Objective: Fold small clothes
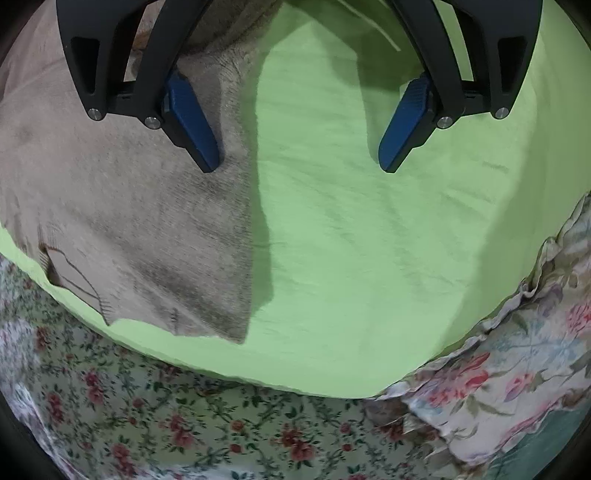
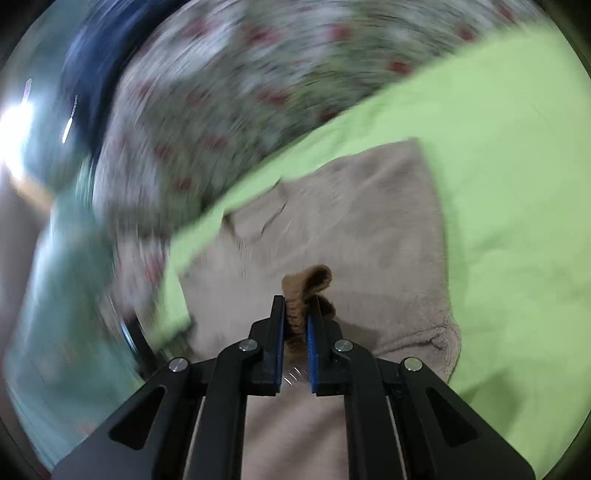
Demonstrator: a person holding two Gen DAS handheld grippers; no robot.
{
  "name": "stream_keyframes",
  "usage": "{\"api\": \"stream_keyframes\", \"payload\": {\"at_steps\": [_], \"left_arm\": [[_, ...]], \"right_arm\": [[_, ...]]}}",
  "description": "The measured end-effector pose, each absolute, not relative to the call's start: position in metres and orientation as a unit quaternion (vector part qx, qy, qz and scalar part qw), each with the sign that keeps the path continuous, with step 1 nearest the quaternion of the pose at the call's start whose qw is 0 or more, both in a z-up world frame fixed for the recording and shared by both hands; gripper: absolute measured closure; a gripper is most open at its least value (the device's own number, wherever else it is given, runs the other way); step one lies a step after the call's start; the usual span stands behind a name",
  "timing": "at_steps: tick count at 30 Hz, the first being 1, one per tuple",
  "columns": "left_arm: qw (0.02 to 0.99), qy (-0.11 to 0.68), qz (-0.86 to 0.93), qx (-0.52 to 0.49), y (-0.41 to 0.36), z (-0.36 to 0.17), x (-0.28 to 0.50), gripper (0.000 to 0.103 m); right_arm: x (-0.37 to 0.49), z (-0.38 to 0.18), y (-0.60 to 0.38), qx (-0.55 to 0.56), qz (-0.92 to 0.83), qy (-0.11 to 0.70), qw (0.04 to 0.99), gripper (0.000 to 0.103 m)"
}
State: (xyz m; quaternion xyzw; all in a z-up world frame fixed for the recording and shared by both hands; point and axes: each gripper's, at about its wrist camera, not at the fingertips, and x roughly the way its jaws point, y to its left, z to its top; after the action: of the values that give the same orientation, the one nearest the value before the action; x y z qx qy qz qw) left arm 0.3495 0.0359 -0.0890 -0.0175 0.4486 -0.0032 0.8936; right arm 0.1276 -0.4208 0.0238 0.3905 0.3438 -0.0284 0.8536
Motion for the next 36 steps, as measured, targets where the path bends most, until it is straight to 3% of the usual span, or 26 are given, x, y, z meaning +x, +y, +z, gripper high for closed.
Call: {"api": "stream_keyframes", "payload": {"at_steps": [6, 8, 11, 18, 19, 20, 23, 27, 32, 33, 35, 36], "left_arm": [[0.895, 0.446, 0.002, -0.022, 0.041, -0.09, 0.348, 0.011], [0.895, 0.446, 0.003, -0.026, 0.042, -0.091, 0.349, 0.01], [0.896, 0.444, 0.006, -0.022, 0.041, -0.091, 0.347, 0.01], [0.896, 0.443, 0.013, -0.016, 0.037, -0.091, 0.348, 0.008], [0.896, 0.443, 0.013, -0.017, 0.038, -0.091, 0.349, 0.007], [0.896, 0.443, 0.014, -0.018, 0.038, -0.091, 0.349, 0.006], [0.897, 0.442, 0.02, -0.018, 0.039, -0.092, 0.35, 0.004], [0.897, 0.441, 0.026, -0.014, 0.039, -0.092, 0.349, 0.002], [0.896, 0.444, 0.031, -0.013, 0.039, -0.093, 0.351, 0.001], [0.896, 0.444, 0.032, -0.012, 0.039, -0.093, 0.35, 0.001], [0.895, 0.445, 0.034, -0.013, 0.039, -0.091, 0.349, 0.001], [0.895, 0.444, 0.033, -0.012, 0.039, -0.089, 0.347, 0.001]], "right_arm": [[0.132, -0.007, -0.428, 0.388, -0.063, 0.364, 0.845, 0.081], [0.123, -0.01, -0.418, 0.366, -0.058, 0.356, 0.858, 0.064], [0.11, -0.011, -0.41, 0.328, -0.067, 0.345, 0.877, 0.06], [0.126, -0.021, -0.407, 0.288, -0.041, 0.374, 0.881, 0.062], [0.129, -0.019, -0.403, 0.272, -0.041, 0.377, 0.885, 0.083], [0.132, -0.011, -0.395, 0.254, -0.042, 0.373, 0.891, 0.091], [0.132, 0.003, -0.395, 0.255, -0.067, 0.343, 0.902, 0.092], [0.145, -0.022, -0.413, 0.247, -0.169, 0.399, 0.867, 0.092], [0.117, -0.009, -0.407, 0.269, -0.162, 0.356, 0.88, 0.09], [0.116, -0.005, -0.4, 0.26, -0.151, 0.354, 0.886, 0.088], [0.12, -0.006, -0.391, 0.249, -0.135, 0.37, 0.885, 0.056], [0.122, -0.007, -0.388, 0.247, -0.128, 0.37, 0.886, 0.05]]}}
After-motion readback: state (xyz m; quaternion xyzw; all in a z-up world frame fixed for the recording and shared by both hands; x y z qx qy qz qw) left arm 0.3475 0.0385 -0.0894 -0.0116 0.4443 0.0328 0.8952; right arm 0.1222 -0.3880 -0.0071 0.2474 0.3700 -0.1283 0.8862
